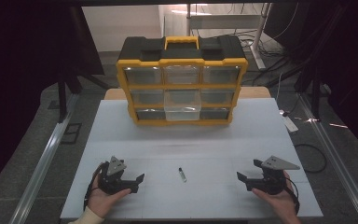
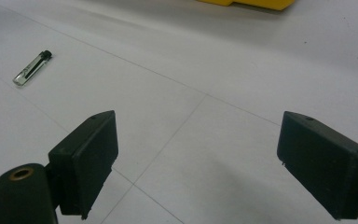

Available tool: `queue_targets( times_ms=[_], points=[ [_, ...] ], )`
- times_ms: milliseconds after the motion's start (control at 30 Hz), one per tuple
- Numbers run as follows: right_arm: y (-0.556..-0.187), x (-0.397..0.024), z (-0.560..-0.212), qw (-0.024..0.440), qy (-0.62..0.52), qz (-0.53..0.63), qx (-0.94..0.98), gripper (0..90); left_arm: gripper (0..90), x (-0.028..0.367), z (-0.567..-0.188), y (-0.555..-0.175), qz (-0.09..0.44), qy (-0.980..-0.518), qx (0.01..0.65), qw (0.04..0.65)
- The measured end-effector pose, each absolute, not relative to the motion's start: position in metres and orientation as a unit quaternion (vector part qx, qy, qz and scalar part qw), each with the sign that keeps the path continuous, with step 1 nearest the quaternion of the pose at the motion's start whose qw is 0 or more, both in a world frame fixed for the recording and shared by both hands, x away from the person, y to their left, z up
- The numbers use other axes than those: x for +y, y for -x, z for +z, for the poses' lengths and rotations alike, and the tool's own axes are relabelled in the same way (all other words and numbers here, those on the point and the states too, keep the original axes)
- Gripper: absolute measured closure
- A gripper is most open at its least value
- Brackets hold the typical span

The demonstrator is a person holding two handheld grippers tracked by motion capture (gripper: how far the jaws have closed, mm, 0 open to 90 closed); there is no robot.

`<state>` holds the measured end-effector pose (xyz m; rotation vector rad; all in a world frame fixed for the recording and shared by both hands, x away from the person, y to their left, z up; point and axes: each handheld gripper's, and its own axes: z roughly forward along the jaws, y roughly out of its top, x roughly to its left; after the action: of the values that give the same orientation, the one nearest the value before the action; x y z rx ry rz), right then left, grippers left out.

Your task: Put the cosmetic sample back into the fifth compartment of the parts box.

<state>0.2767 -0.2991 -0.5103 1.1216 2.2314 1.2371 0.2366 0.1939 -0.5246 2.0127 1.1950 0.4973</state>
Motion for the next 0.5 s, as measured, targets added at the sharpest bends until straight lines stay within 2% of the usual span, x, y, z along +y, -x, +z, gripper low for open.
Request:
queue_targets(
  times_ms=[500],
  points=[
    [-0.2777, -0.2984, -0.5084, 0.172, -0.389, 0.441, 0.79, 13.0, 5.2, 0.198, -0.5249, -0.2361, 0.2, -0.777, 0.468, 0.371]
  ],
)
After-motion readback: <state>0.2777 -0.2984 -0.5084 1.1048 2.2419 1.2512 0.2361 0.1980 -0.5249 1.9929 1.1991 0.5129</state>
